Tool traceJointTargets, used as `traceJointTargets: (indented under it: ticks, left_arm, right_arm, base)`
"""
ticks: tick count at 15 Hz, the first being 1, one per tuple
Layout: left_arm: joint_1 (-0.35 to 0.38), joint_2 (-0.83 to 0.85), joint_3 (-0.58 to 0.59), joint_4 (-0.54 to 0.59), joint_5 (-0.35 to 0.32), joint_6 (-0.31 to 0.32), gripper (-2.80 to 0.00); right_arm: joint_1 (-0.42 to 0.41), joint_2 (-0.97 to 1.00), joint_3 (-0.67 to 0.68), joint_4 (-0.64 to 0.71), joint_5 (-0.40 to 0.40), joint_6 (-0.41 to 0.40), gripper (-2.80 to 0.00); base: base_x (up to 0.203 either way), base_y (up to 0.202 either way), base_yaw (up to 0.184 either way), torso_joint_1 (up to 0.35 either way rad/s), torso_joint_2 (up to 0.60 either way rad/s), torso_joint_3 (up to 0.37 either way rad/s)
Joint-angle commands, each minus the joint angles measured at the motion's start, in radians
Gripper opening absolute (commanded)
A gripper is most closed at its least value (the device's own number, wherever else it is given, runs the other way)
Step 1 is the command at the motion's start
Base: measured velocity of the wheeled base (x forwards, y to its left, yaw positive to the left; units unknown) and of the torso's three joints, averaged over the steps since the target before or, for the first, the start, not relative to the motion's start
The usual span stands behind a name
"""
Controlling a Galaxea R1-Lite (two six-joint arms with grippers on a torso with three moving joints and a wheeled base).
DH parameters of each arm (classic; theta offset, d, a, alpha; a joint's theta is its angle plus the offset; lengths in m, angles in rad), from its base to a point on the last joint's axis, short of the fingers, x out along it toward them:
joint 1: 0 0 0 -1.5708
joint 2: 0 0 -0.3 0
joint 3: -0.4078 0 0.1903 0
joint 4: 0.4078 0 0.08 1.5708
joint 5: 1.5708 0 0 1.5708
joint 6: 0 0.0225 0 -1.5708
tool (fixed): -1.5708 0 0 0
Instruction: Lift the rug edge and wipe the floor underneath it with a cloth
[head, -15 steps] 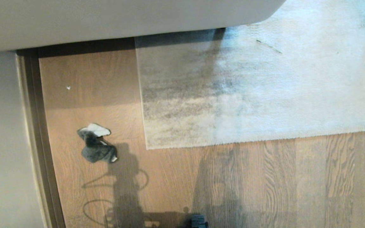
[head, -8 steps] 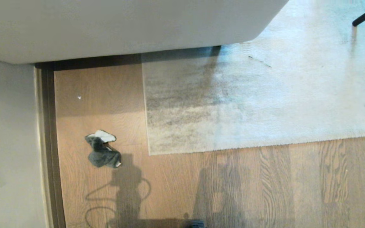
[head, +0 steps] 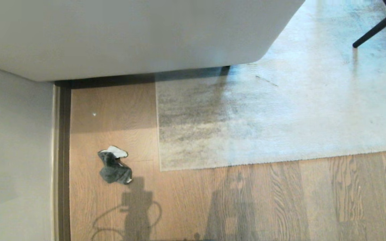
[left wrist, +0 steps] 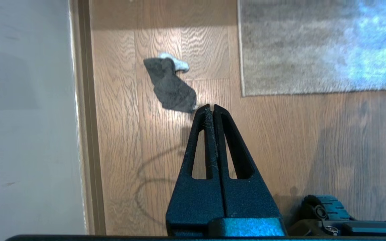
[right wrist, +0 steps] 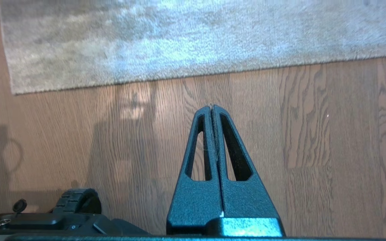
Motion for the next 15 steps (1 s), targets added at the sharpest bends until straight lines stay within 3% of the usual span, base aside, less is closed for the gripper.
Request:
traceJointTargets:
  ticks: [1,15]
  left_arm:
    - [0.000,0.000,0.000,-0.001,0.000,0.002,-2.80]
    - [0.000,0.000,0.000,-0.001,0.000,0.001,-2.80]
  right_arm:
    - [0.000,0.002,0.000,0.000,0.001,0.001,-2.80]
    - [0.000,0.000,0.000,0.000,0.001,0.000,-2.80]
  base:
    - [0.000,0.000,0.000,0.004,0.00,0.198]
    - [0.000,0.000,0.000,0.002,0.00,0.203]
